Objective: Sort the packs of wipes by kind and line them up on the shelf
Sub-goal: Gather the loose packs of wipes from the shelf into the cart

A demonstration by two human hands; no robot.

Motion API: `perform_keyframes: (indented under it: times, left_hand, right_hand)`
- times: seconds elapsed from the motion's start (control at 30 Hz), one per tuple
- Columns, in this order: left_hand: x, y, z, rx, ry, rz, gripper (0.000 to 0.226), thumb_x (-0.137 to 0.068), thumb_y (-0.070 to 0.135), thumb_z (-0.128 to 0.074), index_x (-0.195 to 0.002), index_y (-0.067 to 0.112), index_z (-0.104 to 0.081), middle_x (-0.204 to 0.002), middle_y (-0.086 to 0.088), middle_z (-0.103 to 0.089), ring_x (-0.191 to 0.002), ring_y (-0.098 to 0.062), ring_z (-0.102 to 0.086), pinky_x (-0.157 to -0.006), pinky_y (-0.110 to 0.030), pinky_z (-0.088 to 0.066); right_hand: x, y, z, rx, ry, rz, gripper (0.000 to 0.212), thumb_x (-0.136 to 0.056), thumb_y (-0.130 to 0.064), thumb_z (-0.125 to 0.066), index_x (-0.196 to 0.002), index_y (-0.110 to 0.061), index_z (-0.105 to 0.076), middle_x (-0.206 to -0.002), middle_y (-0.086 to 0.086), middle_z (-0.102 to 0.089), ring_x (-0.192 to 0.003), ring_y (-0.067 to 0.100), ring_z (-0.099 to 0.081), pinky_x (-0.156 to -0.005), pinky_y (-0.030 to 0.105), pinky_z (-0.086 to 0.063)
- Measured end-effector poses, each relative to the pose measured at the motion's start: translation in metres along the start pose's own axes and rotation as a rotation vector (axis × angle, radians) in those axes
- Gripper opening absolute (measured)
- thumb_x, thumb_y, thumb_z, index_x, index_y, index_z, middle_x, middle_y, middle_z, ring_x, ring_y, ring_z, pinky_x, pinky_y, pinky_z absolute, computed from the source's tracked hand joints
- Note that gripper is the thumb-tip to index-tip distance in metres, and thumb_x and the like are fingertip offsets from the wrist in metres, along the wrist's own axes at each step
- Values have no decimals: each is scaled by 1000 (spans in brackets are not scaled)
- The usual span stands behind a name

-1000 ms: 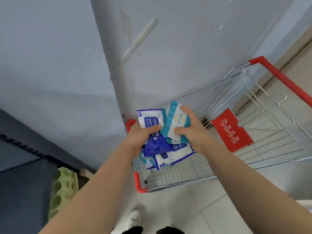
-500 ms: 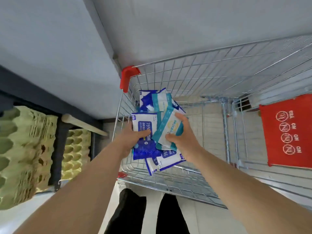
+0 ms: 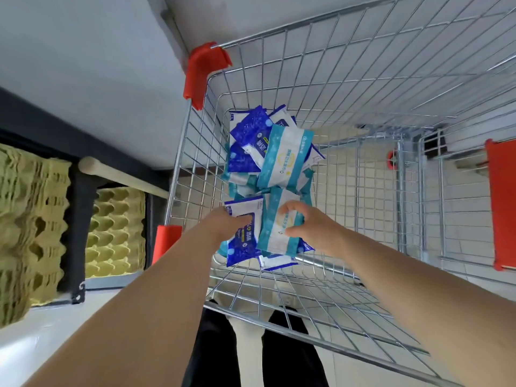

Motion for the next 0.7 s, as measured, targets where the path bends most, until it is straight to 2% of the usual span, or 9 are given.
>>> perform_keyframes:
  times: [0.1, 0.2, 0.23, 0.3, 0.33, 0.4, 0.47, 0.6, 0.7]
  left_hand:
    - [9, 3, 3, -137, 88, -79, 30, -90, 22, -66, -117, 10, -61, -109, -9, -66, -94, -23, -60, -78, -32, -44]
    - [24, 14, 10, -341, 179, -98, 27, -95, 28, -57, -114, 9, -56, -106, -12, -64, -87, -24, -62, -68, -33, -49]
    - [30, 18, 13, -385, 210, -96, 24, -96, 30, -54, -109, 9, -54, -102, -12, -64, -85, -24, -63, -67, -35, -53]
    - [45, 25, 21, -469, 253, -135, 25, -97, 33, -51, -103, 10, -53, -98, -12, -64, -79, -22, -64, -65, -35, -56]
    - [56, 29, 24, -502, 266, -165, 28, -97, 36, -50, -105, 10, -55, -99, -11, -64, -79, -22, -64, -66, -34, -56]
    - [86, 38, 31, -528, 293, -227, 35, -96, 40, -48, -114, 12, -57, -107, -8, -65, -86, -21, -64, -73, -35, -57]
    - [122, 49, 40, -549, 325, -289, 36, -96, 41, -47, -119, 15, -58, -115, -5, -64, -93, -20, -62, -81, -34, -55]
    - [213, 77, 78, -582, 477, -420, 31, -96, 45, -47, -113, 23, -61, -111, 0, -67, -93, -19, -63, -83, -36, -54]
    - [293, 88, 125, -519, 638, -542, 35, -95, 45, -48, -122, 26, -60, -123, 6, -63, -108, -18, -60, -93, -36, -50]
  right_hand:
    - [2, -1, 0, 72, -10, 6, 47, -86, 1, -60, -119, -31, -56, -131, 3, -43, -41, 8, -37, -37, 18, -33]
    - [7, -5, 1, 187, 5, 5, 56, -86, 0, -59, -130, -34, -53, -141, 6, -33, -45, 9, -43, -38, 16, -36]
    - [11, -10, 2, 223, 11, 18, 56, -87, -1, -58, -133, -33, -51, -143, 7, -31, -52, 10, -48, -40, 16, -37]
    - [25, -26, 5, 318, 38, 85, 53, -90, -5, -57, -137, -26, -47, -147, 6, -28, -89, 16, -58, -50, 11, -39]
    - [34, -37, 7, 374, 59, 132, 51, -91, -6, -55, -138, -23, -47, -149, 6, -28, -109, 19, -53, -58, 9, -40]
    - [55, -63, 7, 519, 85, 224, 46, -94, -8, -52, -138, -18, -47, -148, 5, -35, -128, 20, -42, -83, 12, -39]
    - [79, -95, 4, 646, 114, 319, 42, -95, -15, -53, -136, -18, -50, -143, 4, -44, -127, 19, -45, -102, 25, -35]
    - [145, -181, -10, 859, 205, 553, 39, -95, -27, -52, -134, -19, -53, -135, 2, -55, -121, 21, -52, -99, 33, -42]
    - [205, -253, -26, 968, 293, 748, 39, -95, -34, -51, -132, -22, -55, -132, 0, -58, -119, 22, -54, -94, 31, -41]
Point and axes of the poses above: each hand's wrist, its own x-axis away from the middle knuckle, its own z-axis out of the back of the hand, y = z × x, the point moved 3 cm from there along -x, towards the middle knuckle
